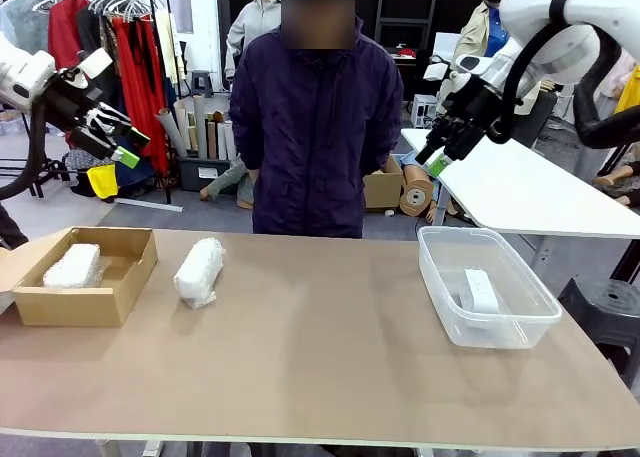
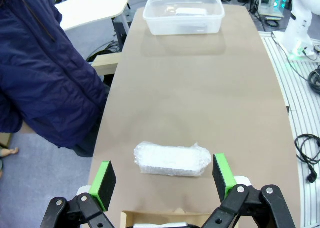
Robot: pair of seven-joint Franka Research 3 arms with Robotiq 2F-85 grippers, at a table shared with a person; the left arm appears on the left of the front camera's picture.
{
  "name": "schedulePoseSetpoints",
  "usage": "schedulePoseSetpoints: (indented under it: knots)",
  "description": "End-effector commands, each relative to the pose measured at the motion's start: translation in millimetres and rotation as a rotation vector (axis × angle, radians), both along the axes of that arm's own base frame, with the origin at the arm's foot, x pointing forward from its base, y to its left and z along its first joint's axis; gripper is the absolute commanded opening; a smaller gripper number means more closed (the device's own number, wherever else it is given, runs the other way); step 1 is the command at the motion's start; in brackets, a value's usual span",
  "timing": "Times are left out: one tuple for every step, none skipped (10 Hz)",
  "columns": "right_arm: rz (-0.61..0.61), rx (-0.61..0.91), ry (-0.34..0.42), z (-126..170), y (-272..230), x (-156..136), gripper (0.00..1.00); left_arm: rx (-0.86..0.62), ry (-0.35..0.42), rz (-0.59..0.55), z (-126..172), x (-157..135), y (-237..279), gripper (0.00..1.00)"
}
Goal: Separate and place wrapped and unwrapped clocks.
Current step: Pick up the Digital clock indicated by the person.
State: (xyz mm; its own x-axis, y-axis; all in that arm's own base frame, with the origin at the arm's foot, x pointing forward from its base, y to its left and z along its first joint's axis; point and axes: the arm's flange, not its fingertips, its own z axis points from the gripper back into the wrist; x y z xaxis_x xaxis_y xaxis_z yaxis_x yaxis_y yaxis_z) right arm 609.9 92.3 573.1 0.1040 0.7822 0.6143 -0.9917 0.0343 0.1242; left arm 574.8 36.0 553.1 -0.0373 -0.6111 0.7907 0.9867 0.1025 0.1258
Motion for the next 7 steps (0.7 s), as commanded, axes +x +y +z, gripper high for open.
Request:
schedulePoseSetpoints:
  knots:
    - [-0.043, 0.075, -0.098, -19.8, 4.1, -36.0, 1.0, -0.001, -0.01, -0.01, -0.8, -4.4, -0.6, 1.0]
    - [-0.087, 0.094, -0.121, -23.2, 8.9, -41.9, 1.0, -0.001, -0.01, -0.01, -0.8, -4.4, -0.6, 1.0]
    - [-0.116, 0.084, -0.142, -26.7, 12.1, -47.2, 1.0, -0.001, -0.01, -0.01, -0.8, -4.4, -0.6, 1.0]
    - [-0.128, 0.088, -0.144, -25.5, 12.8, -47.6, 1.0, -0.001, -0.01, -0.01, -0.8, -4.4, -0.6, 1.0]
    - [-0.147, 0.101, -0.143, -24.6, 13.4, -47.2, 1.0, -0.001, -0.01, -0.01, -0.8, -4.4, -0.6, 1.0]
    - [-0.159, 0.084, -0.113, -22.8, 12.8, -45.1, 1.0, -0.001, -0.01, -0.01, -0.8, -4.4, -0.6, 1.0]
    - [-0.138, 0.07, -0.109, -21.8, 12.0, -39.4, 1.0, -0.001, -0.01, -0.01, -0.8, -4.4, -0.6, 1.0]
